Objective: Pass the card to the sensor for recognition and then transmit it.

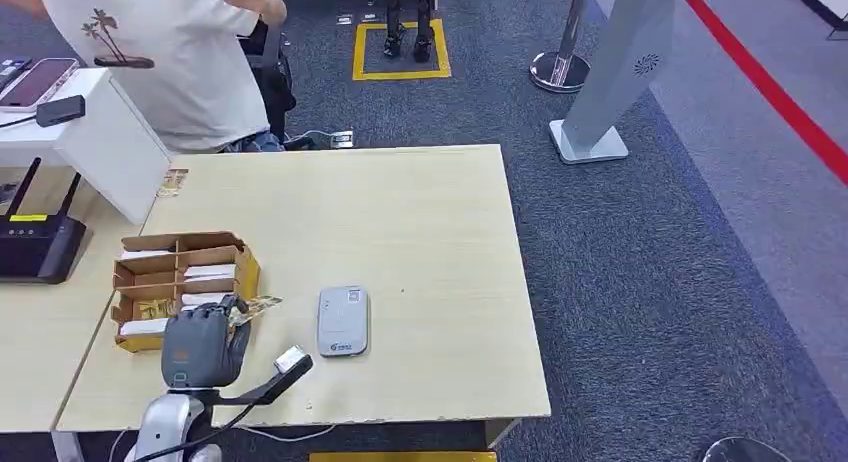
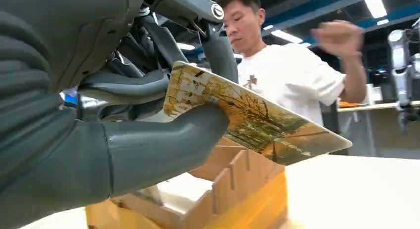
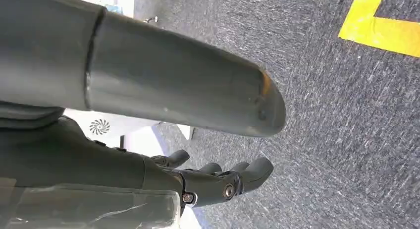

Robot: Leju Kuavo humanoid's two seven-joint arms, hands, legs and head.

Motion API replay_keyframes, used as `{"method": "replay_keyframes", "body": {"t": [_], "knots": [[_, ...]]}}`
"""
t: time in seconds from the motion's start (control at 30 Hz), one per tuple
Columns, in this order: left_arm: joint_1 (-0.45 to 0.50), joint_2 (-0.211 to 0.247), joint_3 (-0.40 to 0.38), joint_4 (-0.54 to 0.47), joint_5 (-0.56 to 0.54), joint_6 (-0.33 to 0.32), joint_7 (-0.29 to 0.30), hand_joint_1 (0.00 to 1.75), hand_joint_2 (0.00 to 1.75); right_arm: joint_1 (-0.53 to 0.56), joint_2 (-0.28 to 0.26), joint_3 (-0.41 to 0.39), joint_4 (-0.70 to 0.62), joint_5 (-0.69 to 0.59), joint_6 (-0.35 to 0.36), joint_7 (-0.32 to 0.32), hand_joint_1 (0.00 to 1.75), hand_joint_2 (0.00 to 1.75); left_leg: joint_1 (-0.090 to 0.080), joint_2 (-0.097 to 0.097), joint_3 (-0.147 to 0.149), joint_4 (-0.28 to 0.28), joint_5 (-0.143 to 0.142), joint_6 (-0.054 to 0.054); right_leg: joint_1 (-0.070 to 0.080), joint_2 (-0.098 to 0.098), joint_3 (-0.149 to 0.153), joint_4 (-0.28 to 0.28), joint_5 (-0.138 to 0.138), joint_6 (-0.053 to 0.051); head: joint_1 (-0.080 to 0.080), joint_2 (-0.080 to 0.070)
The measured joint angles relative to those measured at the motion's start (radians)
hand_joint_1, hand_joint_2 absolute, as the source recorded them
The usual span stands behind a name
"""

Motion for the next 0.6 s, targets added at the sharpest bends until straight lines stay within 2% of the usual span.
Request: {"method": "replay_keyframes", "body": {"t": [0.27,0.6], "knots": [[-0.022,-0.044,-0.005,0.014,0.063,-0.012,-0.053,1.75,1.75,0.000,0.000,0.003,0.000,0.000,0.004,-0.003,0.00,0.00,0.000,0.000,0.000,0.000,0.000,0.000,0.000,0.000,0.000,0.000,0.000,0.000,0.000,0.000],[-0.021,-0.089,-0.046,0.034,0.102,-0.024,-0.065,1.75,1.75,0.000,0.000,0.008,0.000,-0.002,0.007,-0.013,0.00,0.00,0.000,0.000,0.000,0.000,0.000,0.000,0.000,0.000,0.000,0.000,0.000,0.000,0.000,0.000]]}}
